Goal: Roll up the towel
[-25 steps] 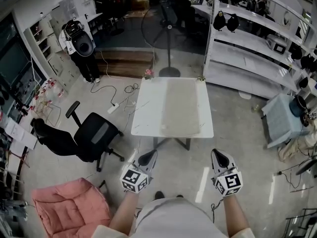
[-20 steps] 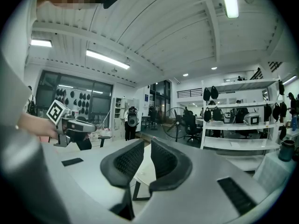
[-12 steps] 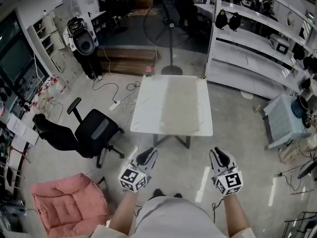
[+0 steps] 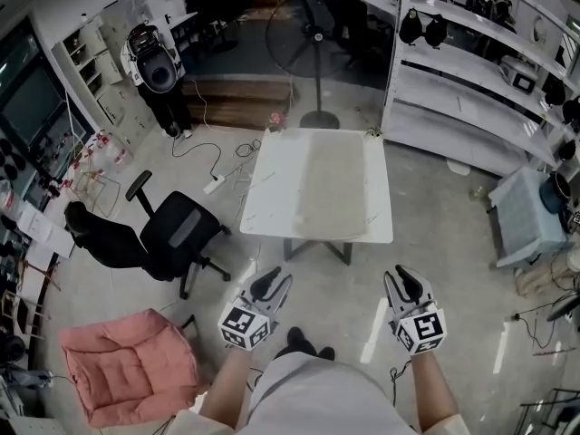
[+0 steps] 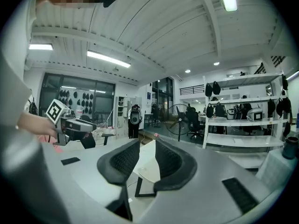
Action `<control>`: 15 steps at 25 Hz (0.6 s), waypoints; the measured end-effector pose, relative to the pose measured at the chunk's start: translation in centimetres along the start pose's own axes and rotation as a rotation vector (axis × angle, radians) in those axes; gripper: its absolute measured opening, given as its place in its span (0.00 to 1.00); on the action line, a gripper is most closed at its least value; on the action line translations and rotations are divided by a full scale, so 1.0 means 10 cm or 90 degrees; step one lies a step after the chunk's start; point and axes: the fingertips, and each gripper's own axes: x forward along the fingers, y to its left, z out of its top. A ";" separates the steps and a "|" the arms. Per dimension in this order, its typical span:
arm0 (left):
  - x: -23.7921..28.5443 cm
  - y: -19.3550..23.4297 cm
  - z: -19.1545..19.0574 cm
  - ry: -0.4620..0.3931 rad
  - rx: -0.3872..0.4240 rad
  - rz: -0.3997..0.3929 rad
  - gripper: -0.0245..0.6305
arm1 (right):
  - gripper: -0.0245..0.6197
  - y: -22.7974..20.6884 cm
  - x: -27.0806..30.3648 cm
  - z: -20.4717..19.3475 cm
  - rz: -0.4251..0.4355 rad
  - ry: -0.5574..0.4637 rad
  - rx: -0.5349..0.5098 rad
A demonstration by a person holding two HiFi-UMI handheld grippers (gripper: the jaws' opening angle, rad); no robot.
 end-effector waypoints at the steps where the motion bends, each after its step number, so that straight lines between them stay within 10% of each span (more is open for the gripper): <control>1: 0.01 0.02 -0.01 0.002 -0.001 0.000 0.25 | 0.22 0.00 0.02 -0.02 0.001 0.002 0.001; 15: 0.66 0.70 -0.04 0.025 0.004 -0.026 0.25 | 0.22 -0.24 0.86 -0.16 -0.009 0.045 -0.007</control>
